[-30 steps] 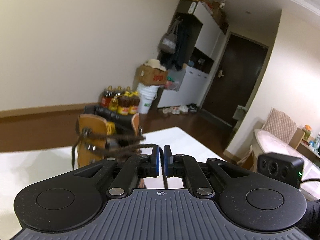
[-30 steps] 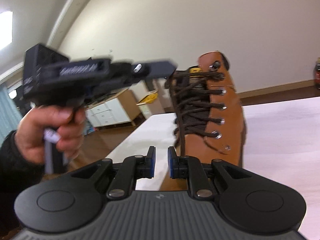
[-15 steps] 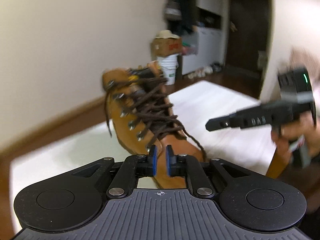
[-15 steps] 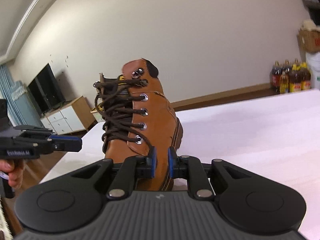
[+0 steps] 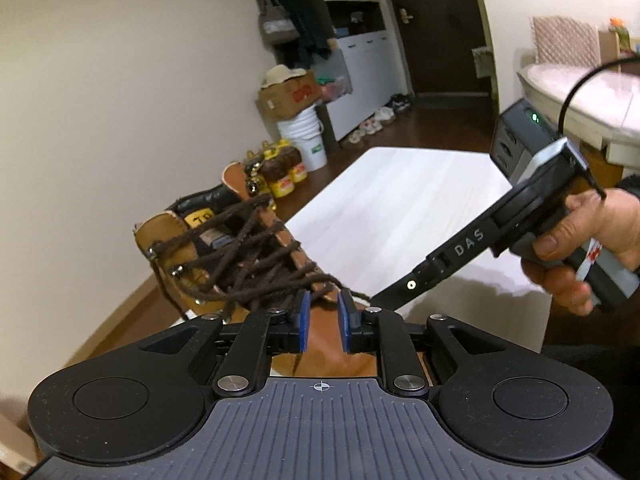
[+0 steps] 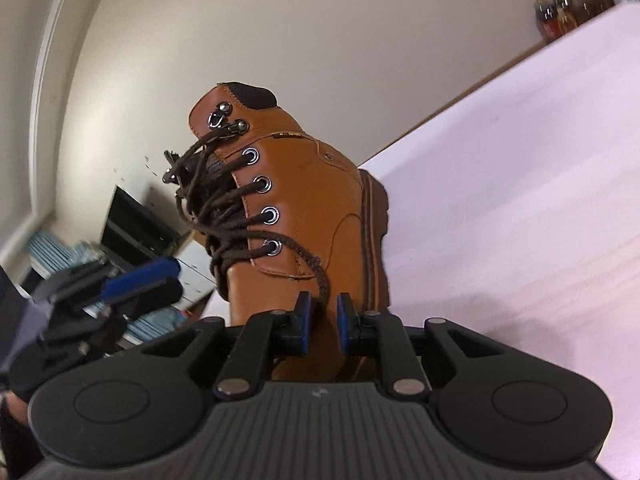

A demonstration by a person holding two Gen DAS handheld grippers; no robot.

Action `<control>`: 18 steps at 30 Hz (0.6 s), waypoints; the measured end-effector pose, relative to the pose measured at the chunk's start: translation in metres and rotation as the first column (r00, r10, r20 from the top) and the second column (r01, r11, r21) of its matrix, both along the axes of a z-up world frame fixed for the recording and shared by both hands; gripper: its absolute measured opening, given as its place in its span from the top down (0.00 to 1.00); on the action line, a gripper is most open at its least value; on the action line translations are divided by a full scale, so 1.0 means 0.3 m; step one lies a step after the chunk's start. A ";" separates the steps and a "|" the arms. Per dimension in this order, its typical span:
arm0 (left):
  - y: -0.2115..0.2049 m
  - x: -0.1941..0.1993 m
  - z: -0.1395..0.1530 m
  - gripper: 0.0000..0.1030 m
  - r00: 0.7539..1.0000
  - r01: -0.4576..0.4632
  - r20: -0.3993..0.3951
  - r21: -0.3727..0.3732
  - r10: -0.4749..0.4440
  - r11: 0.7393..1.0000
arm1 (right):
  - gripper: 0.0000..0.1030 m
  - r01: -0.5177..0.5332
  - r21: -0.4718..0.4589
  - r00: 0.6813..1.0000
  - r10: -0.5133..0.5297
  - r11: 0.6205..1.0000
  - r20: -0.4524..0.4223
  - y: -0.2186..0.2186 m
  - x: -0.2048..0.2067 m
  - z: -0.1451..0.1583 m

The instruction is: Lace up shoes with both hands

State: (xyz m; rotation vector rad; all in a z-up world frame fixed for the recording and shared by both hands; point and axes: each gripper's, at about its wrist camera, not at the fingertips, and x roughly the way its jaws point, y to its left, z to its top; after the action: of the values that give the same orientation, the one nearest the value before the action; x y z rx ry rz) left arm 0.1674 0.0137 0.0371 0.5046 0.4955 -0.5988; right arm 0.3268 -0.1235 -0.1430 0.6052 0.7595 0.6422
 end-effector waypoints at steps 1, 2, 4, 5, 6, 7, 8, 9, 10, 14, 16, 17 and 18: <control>-0.010 -0.009 0.002 0.82 0.999 0.019 0.029 0.039 -0.020 0.999 | 0.96 -0.015 -0.012 1.000 0.015 1.000 0.020 0.004 -0.002 0.008; -0.019 -0.018 0.003 0.82 0.997 0.045 0.054 0.073 -0.049 0.996 | 0.96 -0.030 -0.031 0.999 0.032 0.999 0.042 0.010 -0.006 0.019; -0.042 -0.038 0.005 0.82 0.985 0.116 0.109 0.159 -0.135 0.980 | 0.96 -0.062 -0.131 0.990 0.078 0.989 0.120 0.025 -0.027 0.062; -0.058 -0.050 0.006 0.82 0.971 0.161 0.139 0.217 -0.194 0.963 | 0.96 -0.070 -0.160 0.985 0.094 0.985 0.144 0.028 -0.035 0.073; -0.071 -0.054 0.005 0.82 0.961 0.193 0.148 0.256 -0.235 0.947 | 0.96 -0.088 -0.242 0.968 0.140 0.966 0.208 0.038 -0.059 0.108; -0.079 -0.052 0.002 0.82 0.955 0.210 0.148 0.277 -0.258 0.938 | 0.96 -0.098 -0.323 0.945 0.190 0.941 0.266 0.047 -0.084 0.143; -0.086 -0.050 -0.001 0.82 0.949 0.226 0.147 0.295 -0.278 0.929 | 0.96 -0.102 -0.397 0.918 0.240 0.912 0.316 0.055 -0.107 0.175; -0.104 -0.048 -0.003 0.81 0.935 0.261 0.147 0.334 -0.324 0.906 | 0.96 -0.104 -0.449 0.895 0.280 0.888 0.347 0.059 -0.127 0.197; -0.114 -0.046 -0.008 0.80 0.927 0.278 0.144 0.352 -0.346 0.894 | 0.96 -0.111 -0.488 0.874 0.318 0.866 0.366 0.062 -0.143 0.213; -0.144 -0.043 -0.043 0.80 0.891 0.349 0.129 0.418 -0.435 0.839 | 0.96 -0.106 -0.664 0.768 0.485 0.740 0.419 0.097 -0.210 0.256; -0.148 -0.044 -0.065 0.80 0.876 0.387 0.101 0.439 -0.472 0.811 | 0.96 -0.089 -0.734 0.713 0.557 0.674 0.425 0.120 -0.235 0.264; -0.149 -0.044 -0.076 0.80 0.867 0.406 0.086 0.449 -0.491 0.796 | 0.96 -0.079 -0.767 0.681 0.597 0.636 0.425 0.132 -0.250 0.265; -0.151 -0.045 -0.087 0.80 0.858 0.425 0.071 0.458 -0.508 0.781 | 0.96 -0.066 -0.797 0.649 0.633 0.600 0.422 0.144 -0.263 0.265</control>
State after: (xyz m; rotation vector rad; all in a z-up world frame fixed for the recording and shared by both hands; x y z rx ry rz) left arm 0.1540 -0.0314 0.0109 1.1220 0.3107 -0.9173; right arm 0.2478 -0.0803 -0.0635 -0.5878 0.3627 0.8155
